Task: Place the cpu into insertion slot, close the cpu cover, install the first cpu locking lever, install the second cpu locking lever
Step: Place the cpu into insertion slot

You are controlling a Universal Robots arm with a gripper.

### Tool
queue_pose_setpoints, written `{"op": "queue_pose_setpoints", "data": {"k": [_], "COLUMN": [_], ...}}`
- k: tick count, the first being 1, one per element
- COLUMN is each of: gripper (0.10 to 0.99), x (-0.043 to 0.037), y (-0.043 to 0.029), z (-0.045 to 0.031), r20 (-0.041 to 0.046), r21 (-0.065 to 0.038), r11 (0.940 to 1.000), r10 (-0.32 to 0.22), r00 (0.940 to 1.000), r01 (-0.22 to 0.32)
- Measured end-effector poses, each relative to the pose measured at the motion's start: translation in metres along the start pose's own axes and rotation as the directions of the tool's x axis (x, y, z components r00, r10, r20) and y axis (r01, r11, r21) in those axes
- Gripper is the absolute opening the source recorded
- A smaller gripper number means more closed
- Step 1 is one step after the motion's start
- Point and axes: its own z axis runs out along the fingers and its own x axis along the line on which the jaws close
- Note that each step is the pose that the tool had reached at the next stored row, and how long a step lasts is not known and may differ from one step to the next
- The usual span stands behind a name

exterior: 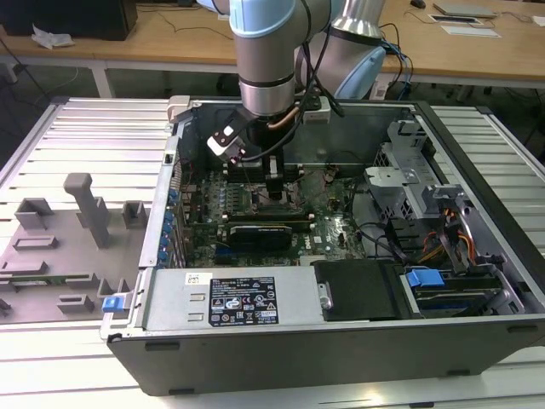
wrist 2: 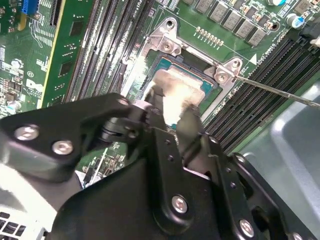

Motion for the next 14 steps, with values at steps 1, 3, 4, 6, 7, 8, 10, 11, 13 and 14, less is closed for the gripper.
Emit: {"op": "queue_pose_setpoints", "data": {"k": [1, 3, 4, 6, 7, 8, 10, 11, 13, 14], "gripper": [0.345, 0.227, 0.165, 0.106, 0.106, 0.106, 0.106, 0.106, 0.106, 0.106], "x": [0.0000, 0.0000, 0.0000, 0.0000, 0.0000, 0.0000, 0.0000, 0.0000, 0.0000, 0.0000], "y": [0.0000, 0.0000, 0.0001, 0.0001, 0.0001, 0.0001, 0.0001, 0.0001, 0.0002, 0.0005], "z": [-0.0001, -0.0003, -0.0005, -0.0006, -0.0007, -0.0008, -0.0011, -0.0012, -0.0011, -0.0010], "r20": [0.0000, 0.0000, 0.0000, 0.0000, 0.0001, 0.0000, 0.0000, 0.0000, 0.0002, 0.0007], "r21": [0.000, 0.000, 0.000, 0.000, 0.000, 0.000, 0.000, 0.000, 0.009, 0.025], "r11": [1.0000, 1.0000, 1.0000, 1.0000, 1.0000, 1.0000, 1.0000, 1.0000, 1.0000, 0.9997], "r10": [0.000, 0.000, 0.000, 0.000, 0.000, 0.000, 0.000, 0.000, 0.000, 0.000], "r00": [1.0000, 1.0000, 1.0000, 1.0000, 1.0000, 1.0000, 1.0000, 1.0000, 1.0000, 1.0000], "r01": [0.000, 0.000, 0.000, 0.000, 0.000, 0.000, 0.000, 0.000, 0.000, 0.000]}}
